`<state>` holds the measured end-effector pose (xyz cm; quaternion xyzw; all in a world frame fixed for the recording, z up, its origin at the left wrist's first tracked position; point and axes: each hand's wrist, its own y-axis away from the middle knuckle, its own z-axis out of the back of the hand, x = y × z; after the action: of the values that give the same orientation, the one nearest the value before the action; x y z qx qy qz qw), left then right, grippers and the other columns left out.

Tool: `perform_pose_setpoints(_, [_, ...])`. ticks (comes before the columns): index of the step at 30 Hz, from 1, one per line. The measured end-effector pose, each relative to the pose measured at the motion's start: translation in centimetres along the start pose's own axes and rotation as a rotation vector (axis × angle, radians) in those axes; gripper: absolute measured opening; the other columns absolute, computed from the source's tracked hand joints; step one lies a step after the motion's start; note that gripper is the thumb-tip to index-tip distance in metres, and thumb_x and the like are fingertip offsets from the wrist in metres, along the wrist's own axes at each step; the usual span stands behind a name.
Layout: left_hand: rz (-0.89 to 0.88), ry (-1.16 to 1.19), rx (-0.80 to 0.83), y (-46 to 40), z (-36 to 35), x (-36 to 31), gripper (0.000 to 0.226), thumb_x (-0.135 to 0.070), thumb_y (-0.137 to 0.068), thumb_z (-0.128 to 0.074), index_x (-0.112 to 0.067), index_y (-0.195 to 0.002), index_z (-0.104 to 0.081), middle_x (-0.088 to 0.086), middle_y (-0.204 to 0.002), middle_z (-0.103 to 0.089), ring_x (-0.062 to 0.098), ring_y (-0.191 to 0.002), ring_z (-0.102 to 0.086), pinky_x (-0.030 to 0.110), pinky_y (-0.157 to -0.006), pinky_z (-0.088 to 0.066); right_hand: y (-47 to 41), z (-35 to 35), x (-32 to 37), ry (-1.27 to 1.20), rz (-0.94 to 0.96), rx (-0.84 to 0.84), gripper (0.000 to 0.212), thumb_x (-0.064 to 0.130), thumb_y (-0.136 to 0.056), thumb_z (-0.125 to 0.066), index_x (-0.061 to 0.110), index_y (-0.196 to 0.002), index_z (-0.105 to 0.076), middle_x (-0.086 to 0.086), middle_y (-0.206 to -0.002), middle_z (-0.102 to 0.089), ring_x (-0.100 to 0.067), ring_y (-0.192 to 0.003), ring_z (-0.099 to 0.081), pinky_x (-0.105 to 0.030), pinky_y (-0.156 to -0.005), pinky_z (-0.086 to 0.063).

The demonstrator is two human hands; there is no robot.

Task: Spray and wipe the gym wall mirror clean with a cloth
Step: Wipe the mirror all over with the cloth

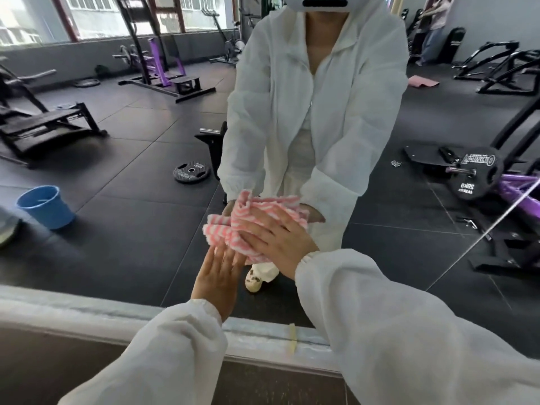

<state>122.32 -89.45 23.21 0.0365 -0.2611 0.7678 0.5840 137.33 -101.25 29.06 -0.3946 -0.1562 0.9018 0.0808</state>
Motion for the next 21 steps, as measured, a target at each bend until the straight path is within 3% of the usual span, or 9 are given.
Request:
perform_pose_setpoints(4, [-0.143,-0.007,-0.010,-0.6,-0.1,-1.8,0.107,-0.021,-0.050,-0.083,-0.002,-0.141,-0.029,0.012,-0.144,-0.032,0.033,-0.134,-0.034,0.044,-0.118,0.004,3.0,-0.5,-1.1,-0.029,0.031,0.001,0.053,0.023,-0.088,-0.027,0.016,-0.140,-0.029,0.000,-0.142,-0.048,-0.024,-0.135,-0.031,-0.045,-0.115,0.000])
perform_pose_setpoints(7, [-0.235,-0.023,-0.007,-1.8,0.1,-3.8,0.102,-0.023,-0.044,-0.086,-0.007,-0.134,-0.042,0.013,-0.133,-0.054,0.034,-0.125,-0.048,0.044,-0.118,0.004,7.1,-1.2,-2.3,0.033,0.029,0.066,0.070,0.032,-0.080,-0.059,0.018,-0.143,-0.033,0.000,-0.147,-0.043,-0.025,-0.137,-0.024,-0.045,-0.116,0.005])
perform_pose_setpoints(9, [-0.302,-0.041,-0.045,-3.3,1.0,-5.8,0.093,-0.024,-0.049,-0.082,-0.007,-0.134,-0.048,0.015,-0.135,-0.052,0.034,-0.127,-0.040,0.045,-0.118,0.002,10.3,-1.3,-3.8,0.043,-0.027,0.120,0.081,0.033,-0.074,-0.067,0.017,-0.144,-0.030,-0.003,-0.150,-0.035,-0.026,-0.139,-0.021,-0.046,-0.116,0.007])
perform_pose_setpoints(12, [-0.337,0.027,-0.173,-5.8,3.2,-9.3,0.068,-0.019,-0.070,-0.058,-0.008,-0.135,-0.039,0.017,-0.138,-0.040,0.033,-0.130,-0.031,0.042,-0.118,-0.001,14.7,-1.4,-5.9,0.031,-0.143,0.153,0.085,0.027,-0.060,-0.079,0.015,-0.138,-0.048,-0.007,-0.146,-0.042,-0.032,-0.134,-0.025,-0.049,-0.117,0.005])
perform_pose_setpoints(14, [-0.338,0.087,-0.234,-7.7,5.0,-11.3,0.060,-0.017,-0.077,-0.044,-0.012,-0.136,-0.037,0.018,-0.137,-0.046,0.031,-0.130,-0.032,0.041,-0.118,0.003,17.2,-1.2,-7.5,-0.011,-0.261,0.146,0.089,0.017,-0.043,-0.086,0.010,-0.127,-0.060,-0.012,-0.138,-0.051,-0.033,-0.128,-0.031,-0.049,-0.113,-0.004])
perform_pose_setpoints(16, [-0.320,0.110,-0.323,-10.0,7.1,-12.7,0.068,-0.024,-0.075,-0.055,-0.012,-0.140,-0.037,0.017,-0.141,-0.039,0.030,-0.132,-0.029,0.041,-0.118,0.003,18.4,-0.3,-9.8,-0.023,-0.369,0.089,0.091,0.012,-0.039,-0.086,0.006,-0.126,-0.059,-0.015,-0.141,-0.041,-0.035,-0.127,-0.031,-0.050,-0.110,-0.006])
perform_pose_setpoints(17, [-0.318,0.108,-0.364,-11.2,8.2,-12.9,0.072,-0.029,-0.076,-0.058,-0.010,-0.142,-0.035,0.016,-0.144,-0.033,0.030,-0.134,-0.027,0.041,-0.118,0.003,18.1,0.4,-11.0,-0.004,-0.410,0.053,0.089,0.013,-0.048,-0.081,0.006,-0.132,-0.052,-0.013,-0.146,-0.031,-0.037,-0.130,-0.027,-0.050,-0.110,-0.004])
perform_pose_setpoints(19, [-0.337,0.126,-0.479,-14.1,11.4,-13.5,0.067,-0.035,-0.085,-0.045,-0.008,-0.144,-0.027,0.013,-0.148,-0.031,0.030,-0.137,-0.023,0.041,-0.117,0.004,17.6,1.8,-13.9,0.059,-0.463,-0.047,0.075,0.020,-0.071,-0.060,0.008,-0.140,-0.032,-0.016,-0.151,-0.011,-0.040,-0.136,-0.012,-0.052,-0.112,0.001])
perform_pose_setpoints(21, [-0.329,0.154,-0.593,-16.7,14.6,-13.8,0.061,-0.036,-0.089,-0.033,-0.008,-0.142,-0.026,0.013,-0.146,-0.039,0.029,-0.136,-0.024,0.042,-0.116,0.003,16.9,2.9,-17.0,0.091,-0.521,-0.099,0.063,0.029,-0.083,-0.041,0.008,-0.141,-0.026,-0.019,-0.151,-0.006,-0.045,-0.137,-0.009,-0.057,-0.112,-0.001])
